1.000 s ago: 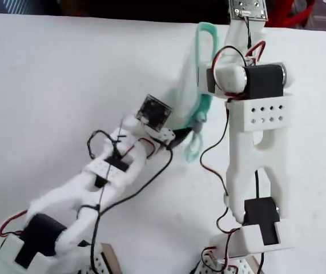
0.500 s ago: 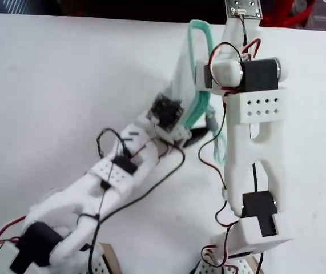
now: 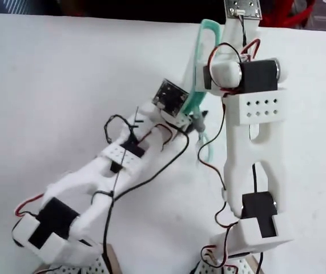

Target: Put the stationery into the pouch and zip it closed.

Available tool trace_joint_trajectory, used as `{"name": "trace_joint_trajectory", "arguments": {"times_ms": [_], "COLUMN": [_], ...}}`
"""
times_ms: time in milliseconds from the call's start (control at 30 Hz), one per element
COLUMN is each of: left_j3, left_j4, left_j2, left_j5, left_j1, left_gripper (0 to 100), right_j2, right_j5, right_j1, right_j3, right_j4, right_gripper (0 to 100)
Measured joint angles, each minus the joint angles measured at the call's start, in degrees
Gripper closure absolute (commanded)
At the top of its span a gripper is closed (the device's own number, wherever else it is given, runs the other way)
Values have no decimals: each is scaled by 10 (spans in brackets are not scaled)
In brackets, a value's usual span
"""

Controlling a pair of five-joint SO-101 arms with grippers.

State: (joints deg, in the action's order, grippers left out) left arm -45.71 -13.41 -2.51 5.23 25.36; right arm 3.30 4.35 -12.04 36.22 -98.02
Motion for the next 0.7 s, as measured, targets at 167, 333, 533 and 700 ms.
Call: {"name": "trace_joint_trajectory", "arguments": {"times_ms": [167,333,533,700], "left_j3": [-51,-108,-116,-116], "left_j4": [1,2,16,41], "left_j2": [-69,-149,-180,-187], "left_j5": [0,1,1,-2], "left_j1": [-19,-25,-24,-27], "left_gripper": [966,976,976,976], "right_j2": [0,-16,-67,-176], "right_j5": [0,0,0,-18], "right_j1": [-4,-21,-38,-38], "right_j3": [-3,-2,-3,-3], "right_j4": [-3,0,0,-4], "right_gripper": [968,796,820,825]}}
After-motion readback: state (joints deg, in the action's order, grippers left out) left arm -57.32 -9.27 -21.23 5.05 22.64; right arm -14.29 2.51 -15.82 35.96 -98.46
